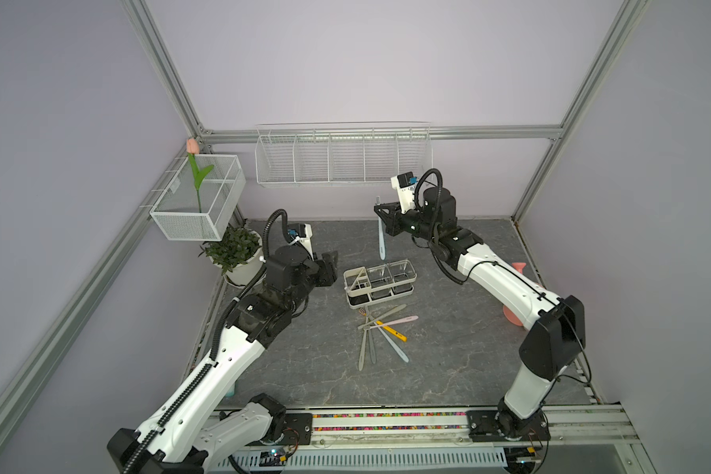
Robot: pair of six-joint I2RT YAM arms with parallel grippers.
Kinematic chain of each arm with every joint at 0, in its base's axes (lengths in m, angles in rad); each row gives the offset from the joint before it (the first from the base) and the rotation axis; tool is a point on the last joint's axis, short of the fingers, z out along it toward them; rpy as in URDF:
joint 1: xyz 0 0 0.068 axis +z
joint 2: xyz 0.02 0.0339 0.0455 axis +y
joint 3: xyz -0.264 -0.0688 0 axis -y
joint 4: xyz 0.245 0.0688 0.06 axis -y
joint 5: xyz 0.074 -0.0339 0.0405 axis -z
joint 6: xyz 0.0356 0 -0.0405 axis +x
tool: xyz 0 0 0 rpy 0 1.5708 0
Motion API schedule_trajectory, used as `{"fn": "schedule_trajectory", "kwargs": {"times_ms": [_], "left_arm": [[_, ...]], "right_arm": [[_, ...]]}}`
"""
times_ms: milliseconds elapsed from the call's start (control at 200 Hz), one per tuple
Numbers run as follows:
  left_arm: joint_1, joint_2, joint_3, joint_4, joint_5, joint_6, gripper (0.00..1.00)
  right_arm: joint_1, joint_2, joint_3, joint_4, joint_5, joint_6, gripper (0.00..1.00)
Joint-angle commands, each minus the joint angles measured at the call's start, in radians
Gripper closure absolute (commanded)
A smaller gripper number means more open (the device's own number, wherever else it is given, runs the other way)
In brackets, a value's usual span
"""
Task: Place the toothbrush into the toothbrush holder
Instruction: Place the toothbrush in the toothbrush holder.
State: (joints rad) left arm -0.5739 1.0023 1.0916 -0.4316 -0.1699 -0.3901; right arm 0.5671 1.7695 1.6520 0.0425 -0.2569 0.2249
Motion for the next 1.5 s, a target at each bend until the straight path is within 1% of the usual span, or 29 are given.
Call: {"fn": "schedule_trajectory", "kwargs": {"times_ms": [0,115,180,330,495,780,1040,1249,1494], "left_arm": [[0.008,-0.059,-0.028,-0.009,-0.008,0.007,0.38],[0.009,-0.096,-0.079,0.019,-0.022,0.002,0.38],[0.009,-0.103,-0.091,0.027,-0.018,0.004,0.38],[0.011,-0.100,-0.096,0.016,-0.025,0.016,0.38],[0.010,-0.091,-0.110,0.042,-0.017,0.019,0.38],[0.014,-0.063,-0.097,0.045,-0.003,0.043,0.38],[0.020,-0.085,-0.116,0.045,-0.006,0.031,0.37],[0.021,-0.110,-0.122,0.043,-0.017,0.028,0.37],[0.022,-0.104,-0.124,0.048,-0.009,0.017,0.37]], "right_arm": [[-0.006,0.034,-0.018,0.097,-0.031,-0.095,0.93],[-0.001,0.060,-0.100,0.302,-0.065,-0.135,0.93],[0.000,0.090,-0.114,0.362,-0.083,-0.131,0.93],[0.018,0.150,-0.103,0.403,-0.102,-0.151,0.93],[0.043,0.187,-0.107,0.460,-0.108,-0.163,0.93],[0.064,0.235,-0.136,0.575,-0.129,-0.086,0.93],[0.075,0.261,-0.173,0.651,-0.148,-0.020,0.93],[0.088,0.277,-0.195,0.660,-0.153,-0.015,0.93],[0.092,0.283,-0.246,0.687,-0.142,-0.012,0.93]]}}
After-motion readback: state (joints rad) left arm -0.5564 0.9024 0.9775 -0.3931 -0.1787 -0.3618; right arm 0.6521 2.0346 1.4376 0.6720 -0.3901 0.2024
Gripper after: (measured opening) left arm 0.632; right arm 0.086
